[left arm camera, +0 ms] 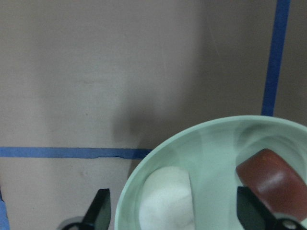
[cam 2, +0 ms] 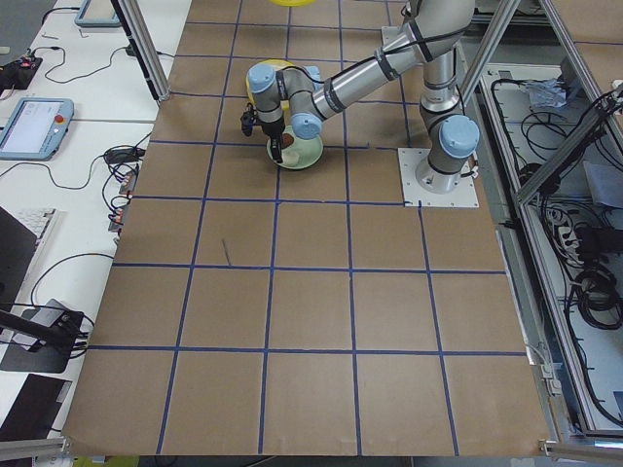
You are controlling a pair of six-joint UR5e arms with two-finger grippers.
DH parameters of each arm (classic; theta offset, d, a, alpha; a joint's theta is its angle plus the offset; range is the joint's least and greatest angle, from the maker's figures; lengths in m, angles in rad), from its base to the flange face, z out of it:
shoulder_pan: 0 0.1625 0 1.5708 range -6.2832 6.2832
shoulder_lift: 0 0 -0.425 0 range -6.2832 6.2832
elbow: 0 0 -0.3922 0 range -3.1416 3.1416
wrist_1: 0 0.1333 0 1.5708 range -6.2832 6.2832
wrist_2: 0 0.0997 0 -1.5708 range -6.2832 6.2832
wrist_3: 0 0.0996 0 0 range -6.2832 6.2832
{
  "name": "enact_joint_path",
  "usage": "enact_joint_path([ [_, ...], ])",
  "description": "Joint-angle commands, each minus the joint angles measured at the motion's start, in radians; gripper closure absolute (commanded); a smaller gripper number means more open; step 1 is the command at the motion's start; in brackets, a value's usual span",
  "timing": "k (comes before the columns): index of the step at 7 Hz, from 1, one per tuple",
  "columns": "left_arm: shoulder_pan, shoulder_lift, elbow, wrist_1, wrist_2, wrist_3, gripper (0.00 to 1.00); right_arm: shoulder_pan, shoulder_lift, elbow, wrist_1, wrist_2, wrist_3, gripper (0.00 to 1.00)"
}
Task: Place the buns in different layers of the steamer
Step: 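Grasp the white bun on the green plate with the left gripper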
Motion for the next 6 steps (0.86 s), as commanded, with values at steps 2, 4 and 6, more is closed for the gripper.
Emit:
enact_joint_path([
  [2,0.001,0.005,-0.015,-0.001,-0.005,0.0,0.62,0.0,0.0,-0.001,0.0,0.0,0.0,0.92],
  [4,0.001,0.008,-0.021,0.001,-0.002,0.006,0.98,0.002,0.0,-0.001,0.0,0.002,0.002,0.92],
  [6,-0.001,0.014,-0.02,0.007,0.003,0.007,1.0,0.002,0.0,-0.001,0.0,0.002,0.002,0.92],
])
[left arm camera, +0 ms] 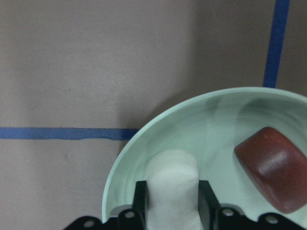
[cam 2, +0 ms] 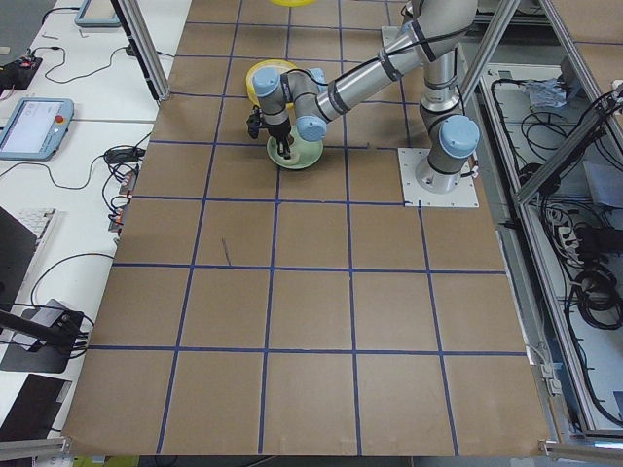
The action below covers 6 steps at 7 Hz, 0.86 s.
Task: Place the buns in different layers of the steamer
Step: 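Grasp the white bun on the green plate with the left gripper, then carry the white bun over the lower steamer tier with the left gripper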
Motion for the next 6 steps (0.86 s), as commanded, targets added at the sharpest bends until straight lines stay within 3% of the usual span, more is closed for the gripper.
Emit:
enact_joint_path([
  [1,-0.002,0.037,0.02,0.013,0.002,-0.007,1.0,0.0,0.0,0.0,0.0,0.0,0.0,0.92],
  [4,-0.119,0.089,0.153,-0.058,-0.017,-0.109,0.99,0.0,0.0,0.0,-0.002,0.0,0.0,0.92],
  [5,-0.193,0.079,0.212,-0.053,-0.096,-0.222,0.99,0.0,0.0,0.0,-0.002,-0.001,0.0,0.92],
  [6,-0.26,0.076,0.237,-0.035,-0.112,-0.296,0.97,0.0,0.0,0.0,0.0,0.0,0.0,0.92],
])
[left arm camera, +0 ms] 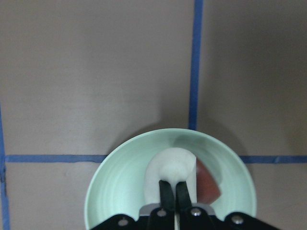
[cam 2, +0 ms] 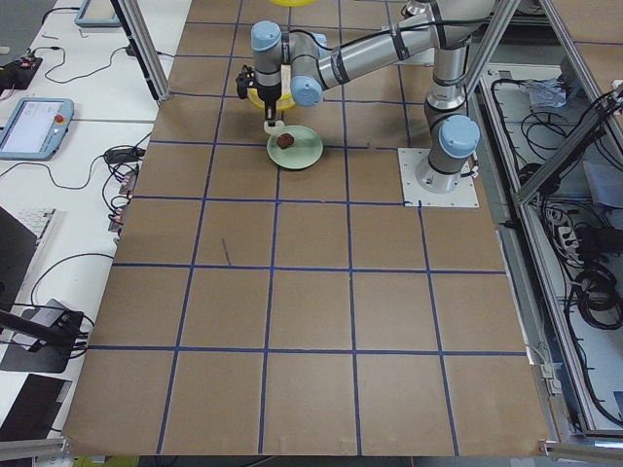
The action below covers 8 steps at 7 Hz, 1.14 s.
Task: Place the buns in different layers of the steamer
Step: 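Carry the white bun over the lower steamer tier with the left gripper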
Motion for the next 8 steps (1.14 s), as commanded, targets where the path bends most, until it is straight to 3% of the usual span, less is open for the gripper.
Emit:
enact_joint_path([
  [1,-0.151,-0.035,0.049,0.085,-0.089,-0.165,0.95,0.0,0.0,0.0,0.001,0.001,0.0,0.92],
  [3,-0.255,-0.154,0.05,0.298,-0.125,-0.332,0.95,0.0,0.0,0.0,0.001,-0.001,0.002,0.92],
  [4,-0.268,-0.181,0.055,0.325,-0.125,-0.341,0.91,0.0,0.0,0.002,0.003,0.001,0.002,0.92],
  [5,-0.268,-0.184,0.055,0.325,-0.125,-0.336,0.58,0.0,0.0,0.0,0.003,0.001,0.003,0.92],
  [6,-0.268,-0.184,0.056,0.325,-0.124,-0.328,0.01,0.0,0.0,0.002,0.003,0.001,0.003,0.92],
  [8,-0.268,-0.181,0.061,0.324,-0.122,-0.325,0.0,0.0,-0.002,0.002,0.003,0.001,0.005,0.92],
])
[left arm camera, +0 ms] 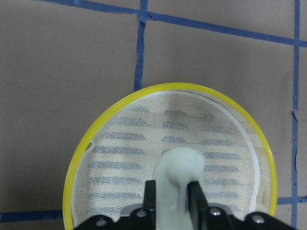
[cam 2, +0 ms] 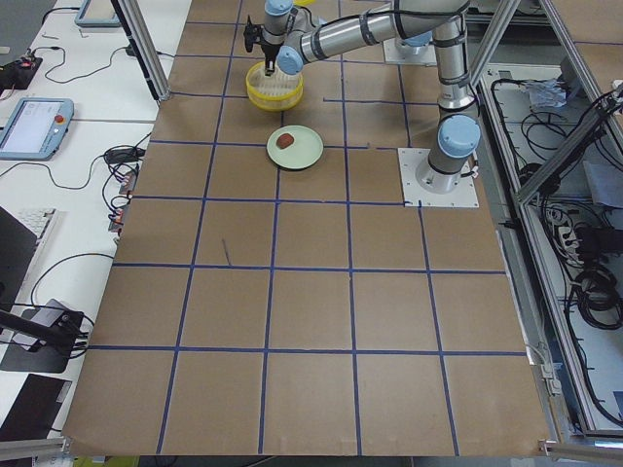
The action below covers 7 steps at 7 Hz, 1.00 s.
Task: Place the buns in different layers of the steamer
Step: 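Release the white bun into the lower tier and raise the left gripper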
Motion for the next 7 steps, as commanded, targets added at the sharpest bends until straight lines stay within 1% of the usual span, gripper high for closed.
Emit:
enact_joint_path([
  [1,0.001,0.005,0.002,0.0,0.009,0.011,0.0,0.0,-0.001,-0.001,0.0,0.002,0.004,0.92],
  [2,0.001,0.007,-0.002,-0.002,0.015,0.063,0.0,0.003,-0.001,-0.001,-0.001,0.002,0.007,0.92],
  [5,0.001,0.004,-0.008,-0.003,0.014,0.058,0.0,0.005,-0.001,-0.001,-0.002,0.005,0.007,0.92],
  [6,0.006,0.008,-0.008,-0.003,0.017,0.083,0.0,0.005,-0.003,-0.001,-0.002,0.006,0.009,0.92],
  [7,0.056,0.016,-0.017,-0.008,0.065,0.207,0.0,0.009,-0.004,-0.001,-0.002,0.011,0.013,0.92],
])
